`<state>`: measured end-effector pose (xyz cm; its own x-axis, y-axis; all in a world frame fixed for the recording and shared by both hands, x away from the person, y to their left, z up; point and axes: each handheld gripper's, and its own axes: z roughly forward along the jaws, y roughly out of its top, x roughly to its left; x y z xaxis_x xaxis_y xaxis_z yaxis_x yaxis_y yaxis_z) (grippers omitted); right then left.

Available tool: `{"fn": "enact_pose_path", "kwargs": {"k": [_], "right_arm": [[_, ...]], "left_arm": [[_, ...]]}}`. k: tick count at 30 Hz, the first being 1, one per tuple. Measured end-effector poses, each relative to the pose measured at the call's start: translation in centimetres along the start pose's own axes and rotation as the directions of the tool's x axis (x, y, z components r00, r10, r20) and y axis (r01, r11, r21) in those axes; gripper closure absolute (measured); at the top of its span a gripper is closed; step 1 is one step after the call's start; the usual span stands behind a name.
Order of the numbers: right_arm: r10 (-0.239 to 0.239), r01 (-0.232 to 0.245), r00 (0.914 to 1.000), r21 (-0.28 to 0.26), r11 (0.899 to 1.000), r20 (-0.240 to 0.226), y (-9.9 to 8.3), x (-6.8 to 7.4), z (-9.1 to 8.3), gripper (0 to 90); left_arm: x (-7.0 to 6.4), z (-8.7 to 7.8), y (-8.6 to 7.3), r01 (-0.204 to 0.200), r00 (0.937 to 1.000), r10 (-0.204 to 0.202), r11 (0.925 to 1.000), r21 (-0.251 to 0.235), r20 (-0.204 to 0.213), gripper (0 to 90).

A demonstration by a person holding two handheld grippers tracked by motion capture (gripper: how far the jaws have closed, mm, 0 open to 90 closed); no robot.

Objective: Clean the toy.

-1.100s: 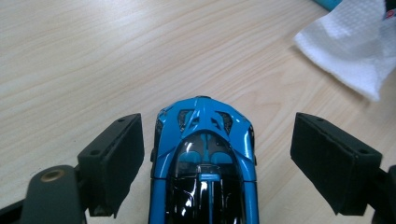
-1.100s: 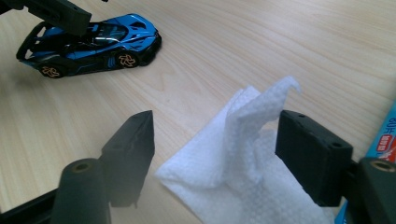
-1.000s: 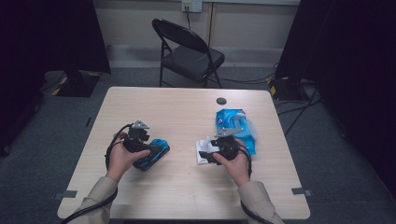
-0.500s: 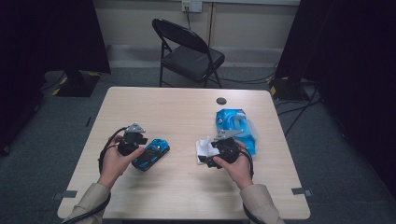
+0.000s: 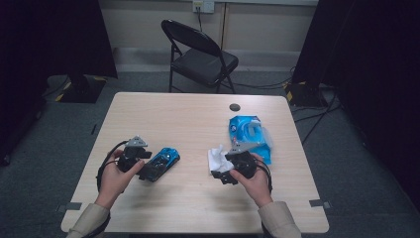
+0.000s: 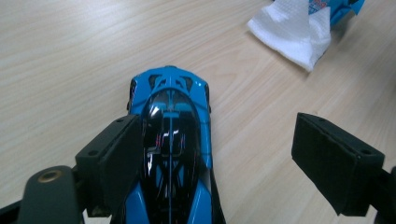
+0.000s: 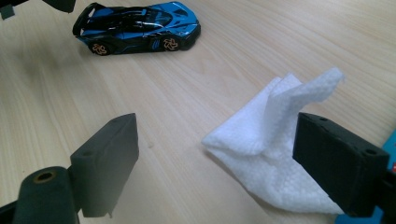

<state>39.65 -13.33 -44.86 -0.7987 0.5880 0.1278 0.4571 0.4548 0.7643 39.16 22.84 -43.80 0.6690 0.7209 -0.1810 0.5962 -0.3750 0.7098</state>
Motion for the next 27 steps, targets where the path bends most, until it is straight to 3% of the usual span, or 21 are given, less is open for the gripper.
{"fn": "enact_pose_path", "kwargs": {"k": [17, 27], "right_arm": [[-0.005, 0.005, 0.9999, 0.011, 1.0, -0.01, -2.2, 0.0, -1.8, 14.1], [0.019, -0.019, 0.9998, 0.017, 1.0, -0.006, -4.0, -0.4, -2.8, 14.1]], "left_arm": [[0.4, -2.0, -2.7, 0.001, 1.0, -0.001, 0.9999, -0.012, 0.008, 16.8], [0.8, -3.0, -4.4, -0.013, 0.9999, 0.013, 0.9999, 0.003, -0.006, 16.7]]}}
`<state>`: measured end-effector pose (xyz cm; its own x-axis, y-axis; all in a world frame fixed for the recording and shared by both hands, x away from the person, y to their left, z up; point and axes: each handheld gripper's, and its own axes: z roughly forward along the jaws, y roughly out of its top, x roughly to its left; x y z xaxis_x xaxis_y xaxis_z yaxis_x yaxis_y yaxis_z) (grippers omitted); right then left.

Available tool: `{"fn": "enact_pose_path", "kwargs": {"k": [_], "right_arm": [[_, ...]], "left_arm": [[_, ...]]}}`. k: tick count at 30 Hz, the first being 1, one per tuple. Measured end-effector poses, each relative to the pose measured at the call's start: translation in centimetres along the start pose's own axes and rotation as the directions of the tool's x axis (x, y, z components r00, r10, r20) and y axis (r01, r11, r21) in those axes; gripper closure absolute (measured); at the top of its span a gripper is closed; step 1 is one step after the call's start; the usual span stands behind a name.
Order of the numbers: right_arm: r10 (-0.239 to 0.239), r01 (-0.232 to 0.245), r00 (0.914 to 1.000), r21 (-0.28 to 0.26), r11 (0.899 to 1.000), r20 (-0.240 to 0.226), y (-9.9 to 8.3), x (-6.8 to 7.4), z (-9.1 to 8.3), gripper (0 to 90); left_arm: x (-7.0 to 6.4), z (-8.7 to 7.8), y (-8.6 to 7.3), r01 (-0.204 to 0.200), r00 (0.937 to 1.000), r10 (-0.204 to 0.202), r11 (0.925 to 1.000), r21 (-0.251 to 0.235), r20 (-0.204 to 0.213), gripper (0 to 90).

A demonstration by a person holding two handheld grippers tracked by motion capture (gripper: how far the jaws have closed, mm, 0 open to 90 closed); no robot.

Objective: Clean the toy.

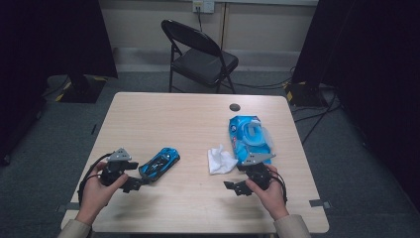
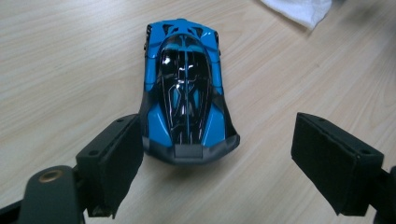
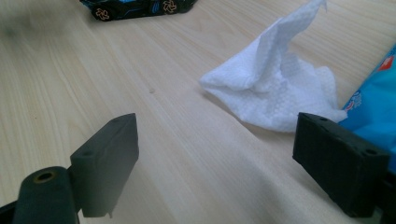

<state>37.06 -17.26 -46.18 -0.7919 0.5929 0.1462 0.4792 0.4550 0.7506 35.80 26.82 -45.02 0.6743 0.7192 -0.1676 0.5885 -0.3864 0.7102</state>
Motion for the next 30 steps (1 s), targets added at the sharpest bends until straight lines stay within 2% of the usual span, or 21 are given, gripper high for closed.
{"fn": "enact_pose_path", "kwargs": {"k": [11, 18, 24, 30], "right_arm": [[-0.004, 0.004, 1.0, 0.015, 1.0, 0.002, -1.7, 0.1, -0.7, 14.1], [-0.001, 0.002, 1.0, 0.024, 1.0, -0.004, -3.0, 0.0, -1.3, 14.1], [0.007, -0.007, 1.0, 0.033, 0.999, 0.005, -4.2, -0.6, -1.6, 14.2], [0.008, -0.008, 0.9999, 0.043, 0.999, 0.007, -5.1, -0.9, -1.8, 14.2]], "left_arm": [[0.7, -0.8, -2.2, 0.003, 0.9999, -0.003, 1.0, 0.005, -0.011, 16.7], [0.7, -0.6, -3.3, -0.019, 0.9998, 0.019, 0.9996, 0.022, -0.008, 16.7], [0.6, -0.3, -3.7, -0.049, 0.9988, 0.049, 0.9987, 0.013, 0.003, 16.7], [0.4, 0.3, -4.3, -0.055, 0.9985, 0.055, 0.9982, 0.026, 0.005, 16.4]]}}
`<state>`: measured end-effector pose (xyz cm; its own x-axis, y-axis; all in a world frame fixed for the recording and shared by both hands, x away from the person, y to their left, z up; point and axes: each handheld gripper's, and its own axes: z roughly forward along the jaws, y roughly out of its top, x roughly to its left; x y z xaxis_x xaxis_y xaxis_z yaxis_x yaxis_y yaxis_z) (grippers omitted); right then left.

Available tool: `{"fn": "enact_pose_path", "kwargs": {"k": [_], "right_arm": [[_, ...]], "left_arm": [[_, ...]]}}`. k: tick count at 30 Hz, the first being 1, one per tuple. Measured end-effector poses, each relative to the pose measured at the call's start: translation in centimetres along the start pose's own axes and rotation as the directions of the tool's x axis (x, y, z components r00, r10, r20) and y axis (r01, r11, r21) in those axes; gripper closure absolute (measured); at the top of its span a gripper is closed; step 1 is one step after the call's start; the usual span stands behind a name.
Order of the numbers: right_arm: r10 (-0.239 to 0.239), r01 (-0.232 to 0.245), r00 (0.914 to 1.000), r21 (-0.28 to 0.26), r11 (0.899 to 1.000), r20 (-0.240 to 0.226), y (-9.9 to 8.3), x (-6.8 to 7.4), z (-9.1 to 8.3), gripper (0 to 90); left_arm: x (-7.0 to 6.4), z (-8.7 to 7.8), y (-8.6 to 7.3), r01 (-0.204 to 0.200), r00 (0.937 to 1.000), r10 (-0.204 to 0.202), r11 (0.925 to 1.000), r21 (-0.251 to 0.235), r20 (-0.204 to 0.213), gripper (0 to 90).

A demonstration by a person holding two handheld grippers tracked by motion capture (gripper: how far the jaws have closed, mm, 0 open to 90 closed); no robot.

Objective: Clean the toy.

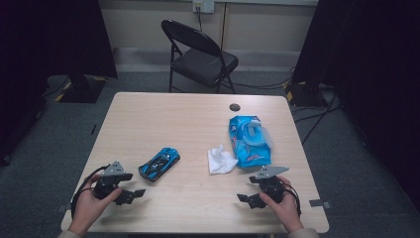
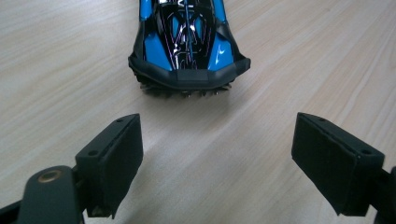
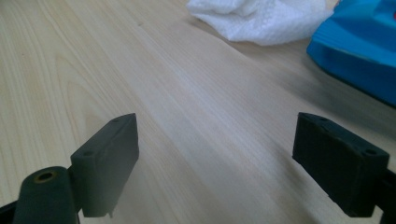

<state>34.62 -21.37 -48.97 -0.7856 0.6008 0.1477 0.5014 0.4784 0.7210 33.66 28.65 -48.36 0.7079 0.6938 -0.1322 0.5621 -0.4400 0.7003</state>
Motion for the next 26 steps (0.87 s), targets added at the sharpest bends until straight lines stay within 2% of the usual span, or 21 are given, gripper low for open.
{"fn": "enact_pose_path", "kwargs": {"k": [5, 11, 13, 15, 18, 21, 26], "right_arm": [[-0.02, 0.02, 0.9997, 0.005, 1.0, 0.01, -0.7, 0.0, 0.2, 14.5], [-0.066, 0.066, 0.9977, 0.018, 0.998, 0.014, -1.1, 0.3, 0.8, 14.5], [-0.083, 0.082, 0.9962, 0.009, 0.997, 0.028, -1.2, 0.3, 0.9, 14.7], [-0.088, 0.088, 0.9956, 0.005, 0.996, 0.032, -1.3, 0.2, 0.9, 14.7], [-0.112, 0.113, 0.9925, -0.005, 0.994, 0.049, -1.4, 0.3, 1.1, 14.6], [-0.125, 0.125, 0.9906, 0.001, 0.992, 0.055, -1.4, 0.3, 1.2, 14.3], [-0.126, 0.126, 0.9906, 0.001, 0.992, 0.053, -1.4, 0.3, 1.2, 14.2]], "left_arm": [[-0.1, 0.6, -0.6, -0.025, 0.9997, 0.025, 0.9993, 0.029, 0.007, 16.5], [-0.4, 1.1, -0.9, -0.066, 0.9978, 0.066, 0.9972, 0.035, -0.001, 16.3], [-0.5, 1.2, -1.0, -0.088, 0.9959, 0.089, 0.9955, 0.033, -0.016, 16.1], [-0.7, 1.4, -1.1, -0.097, 0.9952, 0.097, 0.9949, 0.027, -0.014, 12.7], [-1.0, 1.6, -1.2, -0.143, 0.9895, 0.143, 0.9891, 0.036, -0.019, 8.9], [-1.2, 1.8, -1.3, -0.155, 0.9877, 0.156, 0.9874, 0.031, -0.017, 3.1], [-1.2, 1.9, -1.5, -0.156, 0.9876, 0.156, 0.9875, 0.018, -0.011, 0.6]]}}
